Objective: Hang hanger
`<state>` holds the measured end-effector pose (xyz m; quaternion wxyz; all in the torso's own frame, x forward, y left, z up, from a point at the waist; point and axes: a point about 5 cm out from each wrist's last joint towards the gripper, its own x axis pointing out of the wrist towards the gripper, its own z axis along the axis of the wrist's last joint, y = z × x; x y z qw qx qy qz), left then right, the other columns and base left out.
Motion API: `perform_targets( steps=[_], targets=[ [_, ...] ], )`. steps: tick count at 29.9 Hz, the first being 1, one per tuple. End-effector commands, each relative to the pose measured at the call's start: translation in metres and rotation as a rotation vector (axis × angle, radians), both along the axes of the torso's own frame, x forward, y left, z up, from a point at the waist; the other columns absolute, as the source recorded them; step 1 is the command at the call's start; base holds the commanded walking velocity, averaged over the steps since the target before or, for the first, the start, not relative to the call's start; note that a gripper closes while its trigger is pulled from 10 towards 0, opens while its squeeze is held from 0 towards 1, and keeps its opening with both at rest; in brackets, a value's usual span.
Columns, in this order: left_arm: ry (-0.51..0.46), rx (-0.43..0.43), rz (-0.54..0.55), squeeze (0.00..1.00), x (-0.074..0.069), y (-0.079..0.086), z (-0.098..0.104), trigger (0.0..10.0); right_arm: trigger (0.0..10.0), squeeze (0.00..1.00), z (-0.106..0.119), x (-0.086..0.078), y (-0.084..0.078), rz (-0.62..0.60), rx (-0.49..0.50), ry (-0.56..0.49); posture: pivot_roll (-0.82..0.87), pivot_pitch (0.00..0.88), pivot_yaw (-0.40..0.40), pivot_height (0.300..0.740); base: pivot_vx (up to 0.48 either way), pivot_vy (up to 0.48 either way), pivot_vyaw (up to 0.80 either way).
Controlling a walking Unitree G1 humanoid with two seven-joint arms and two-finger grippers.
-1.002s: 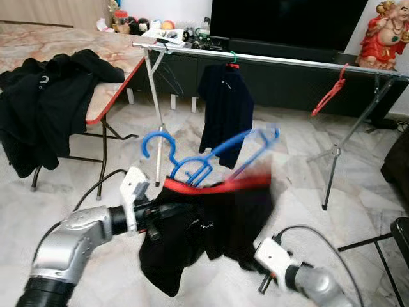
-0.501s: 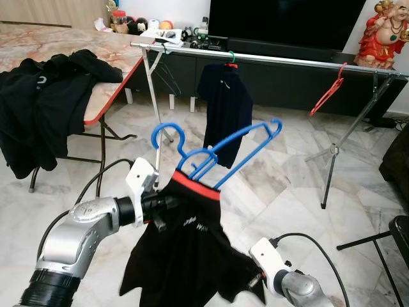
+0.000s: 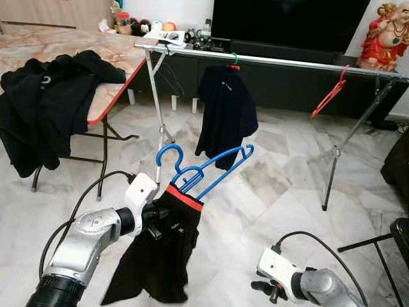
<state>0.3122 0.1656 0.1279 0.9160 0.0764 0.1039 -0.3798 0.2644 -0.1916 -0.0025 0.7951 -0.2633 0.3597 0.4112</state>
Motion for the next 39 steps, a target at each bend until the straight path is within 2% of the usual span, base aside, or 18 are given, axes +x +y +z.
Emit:
perform_targets(
  steps=[1, 2, 3, 6, 7, 10, 12, 14, 20, 21, 25, 28, 29, 30, 31, 33, 34, 39],
  targets=[
    [-0.044, -0.005, 0.011, 0.00, 0.004, 0.002, 0.007, 10.0, 10.0, 0.00, 0.000, -0.002, -0.005, 0.020, -0.060, -0.008, 0.08, 0.053, -0.085, 0.740, 0.000, 0.000, 0.00],
    [-0.044, -0.005, 0.011, 0.00, 0.004, 0.002, 0.007, 10.0, 10.0, 0.00, 0.000, -0.002, -0.005, 0.020, -0.060, -0.008, 0.08, 0.053, -0.085, 0.740, 0.000, 0.000, 0.00],
    [-0.043, 0.015, 0.016, 0.00, 0.004, 0.005, 0.006, 10.0, 10.0, 0.00, 0.001, -0.003, -0.010, 0.048, -0.120, -0.019, 0.08, 0.054, -0.083, 0.740, 0.000, 0.000, 0.00],
    [-0.030, 0.165, 0.009, 0.00, 0.003, 0.014, -0.005, 10.0, 10.0, 0.00, 0.013, -0.002, -0.022, 0.170, -0.236, -0.043, 0.08, 0.055, -0.080, 0.740, 0.000, 0.000, 0.00],
    [-0.030, 0.165, 0.009, 0.00, 0.003, 0.014, -0.005, 10.0, 10.0, 0.00, 0.013, -0.002, -0.022, 0.170, -0.236, -0.043, 0.08, 0.055, -0.080, 0.740, 0.000, 0.000, 0.00],
    [-0.004, 0.258, -0.025, 0.00, 0.000, 0.019, -0.014, 10.0, 10.0, 0.00, 0.036, 0.007, -0.027, 0.241, -0.257, -0.080, 0.08, 0.052, -0.078, 0.740, 0.000, 0.000, 0.00],
    [0.033, 0.349, -0.083, 0.00, -0.005, 0.022, -0.023, 10.0, 10.0, 0.00, 0.065, 0.018, -0.022, 0.307, -0.194, -0.150, 0.08, 0.051, -0.076, 0.740, 0.000, 0.000, 0.00],
    [0.061, 0.383, -0.133, 0.00, -0.009, 0.021, -0.029, 10.0, 10.0, 0.00, 0.096, 0.029, -0.010, 0.363, -0.087, -0.233, 0.07, 0.049, -0.075, 0.740, 0.000, 0.000, 0.00],
    [0.082, 0.403, -0.245, 0.00, -0.015, 0.016, -0.021, 10.0, 10.0, 0.00, 0.156, 0.061, 0.013, 0.441, 0.105, -0.390, 0.06, 0.038, -0.074, 0.740, 0.000, 0.000, 0.00],
    [0.079, 0.417, -0.276, 0.00, -0.016, 0.015, -0.017, 10.0, 10.0, 0.00, 0.163, 0.065, 0.017, 0.469, 0.114, -0.396, 0.06, 0.038, -0.074, 0.740, 0.000, 0.000, 0.00],
    [0.063, 0.436, -0.325, 0.00, -0.014, 0.008, -0.004, 10.0, 10.0, 0.00, 0.161, 0.069, 0.027, 0.546, 0.067, -0.367, 0.08, 0.029, -0.081, 0.740, 0.000, 0.000, 0.00],
    [0.069, 0.498, -0.406, 0.00, -0.018, 0.001, 0.000, 10.0, 10.0, 0.00, 0.158, 0.071, 0.043, 0.631, 0.111, -0.296, 0.09, 0.025, -0.088, 0.740, 0.000, 0.000, 0.00],
    [0.067, 0.506, -0.410, 0.00, -0.018, 0.001, -0.001, 10.0, 10.0, 0.31, 0.156, 0.071, 0.045, 0.649, 0.130, -0.260, 0.09, 0.020, -0.094, 0.740, 0.000, 0.000, 0.00],
    [0.065, 0.509, -0.412, 0.00, -0.017, 0.001, -0.001, 10.0, 10.0, 0.31, 0.155, 0.071, 0.046, 0.662, 0.140, -0.237, 0.09, 0.020, -0.094, 0.740, 0.000, 0.000, 0.00],
    [0.071, 0.509, -0.394, 0.00, -0.016, 0.001, -0.001, 10.0, 10.0, 1.00, 0.149, 0.070, 0.045, 0.688, 0.127, -0.192, 0.10, 0.016, -0.099, 0.740, 0.000, 0.000, 0.00],
    [0.070, 0.511, -0.403, 0.00, -0.017, -0.001, 0.001, 10.0, 10.0, 1.00, 0.143, 0.069, 0.045, 0.703, 0.102, -0.177, 0.10, 0.015, -0.103, 0.740, 0.000, 0.000, 0.00],
    [0.060, 0.497, -0.432, 0.00, -0.019, -0.006, 0.007, 10.0, 10.0, 0.00, 0.139, 0.070, 0.049, 0.703, 0.105, -0.184, 0.10, 0.013, -0.104, 0.740, 0.000, 0.000, 0.00],
    [0.063, 0.485, -0.503, 0.00, -0.025, -0.017, 0.013, 10.0, 10.0, 0.00, 0.139, 0.072, 0.060, 0.714, 0.159, -0.217, 0.11, 0.009, -0.102, 0.740, 0.000, 0.000, 0.00]
  ],
)
